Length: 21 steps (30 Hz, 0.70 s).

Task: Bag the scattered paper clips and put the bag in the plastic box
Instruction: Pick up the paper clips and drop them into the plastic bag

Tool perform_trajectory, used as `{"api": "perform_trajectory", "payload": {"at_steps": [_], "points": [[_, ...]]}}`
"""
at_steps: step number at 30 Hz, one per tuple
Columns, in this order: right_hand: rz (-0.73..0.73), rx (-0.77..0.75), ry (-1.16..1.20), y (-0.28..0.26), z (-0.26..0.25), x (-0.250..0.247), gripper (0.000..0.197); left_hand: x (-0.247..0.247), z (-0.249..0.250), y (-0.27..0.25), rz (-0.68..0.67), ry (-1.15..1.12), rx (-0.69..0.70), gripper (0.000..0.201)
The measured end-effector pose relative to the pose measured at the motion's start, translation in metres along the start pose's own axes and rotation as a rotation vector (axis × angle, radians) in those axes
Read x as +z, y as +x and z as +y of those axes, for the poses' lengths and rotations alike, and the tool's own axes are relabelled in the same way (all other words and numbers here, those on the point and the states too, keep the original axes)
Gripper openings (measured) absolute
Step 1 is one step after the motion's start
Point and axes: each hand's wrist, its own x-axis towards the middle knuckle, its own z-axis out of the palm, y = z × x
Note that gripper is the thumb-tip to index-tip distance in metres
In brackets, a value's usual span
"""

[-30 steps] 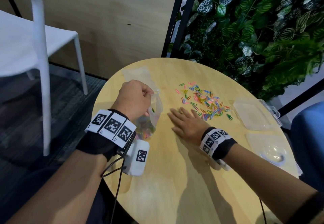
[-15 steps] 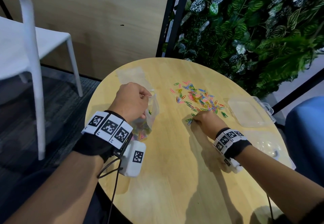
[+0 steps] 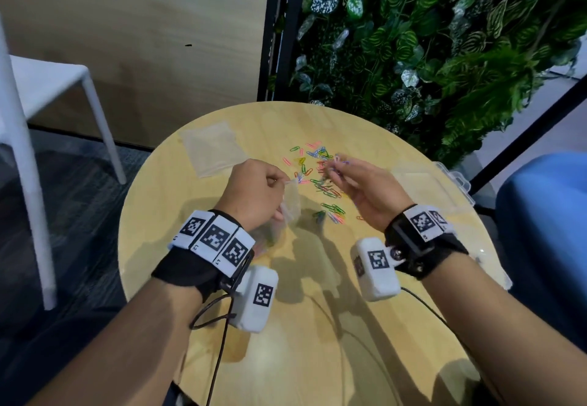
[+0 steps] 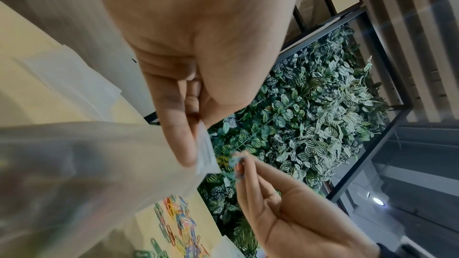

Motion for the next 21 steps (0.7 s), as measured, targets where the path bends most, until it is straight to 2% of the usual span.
{"api": "perform_trajectory", "payload": {"at_steps": [1,3,5,9,11,15,16,17,19,21], "points": [[-0.032,0.047,0.073,-0.006,0.003,0.007,0.031,0.003,0.002,0.000,0.004,-0.012,0.006,0.020],[-0.097,0.103,0.029,-0.014,0.016,0.018,0.027,0.007,0.005,0.000,0.014,-0.027,0.019,0.018],[-0.129,0.108,-0.188,-0.021,0.030,0.025,0.026,0.010,0.007,0.001,0.013,-0.041,0.030,0.017],[-0.079,0.075,-0.564,-0.021,0.042,0.029,0.036,0.018,0.008,0.001,-0.023,-0.028,0.036,0.018],[-0.085,-0.008,-0.743,-0.017,0.042,0.026,0.037,0.020,0.007,0.001,-0.036,-0.015,0.035,0.017],[-0.102,-0.397,-1.250,-0.015,0.036,0.022,0.011,0.019,0.007,0.000,-0.074,-0.023,0.045,0.016],[-0.121,-0.458,-1.332,-0.016,0.035,0.022,0.012,0.019,0.006,0.000,-0.081,-0.028,0.040,0.016],[-0.165,-0.487,-1.414,-0.017,0.033,0.023,0.017,0.019,0.006,0.000,-0.084,-0.026,0.034,0.015],[-0.282,-0.445,-1.558,-0.019,0.031,0.028,0.029,0.019,0.005,0.001,-0.080,-0.005,0.032,0.015],[-0.351,-0.379,-1.533,-0.021,0.026,0.032,0.035,0.016,0.004,0.001,-0.059,-0.004,0.025,0.015]]}}
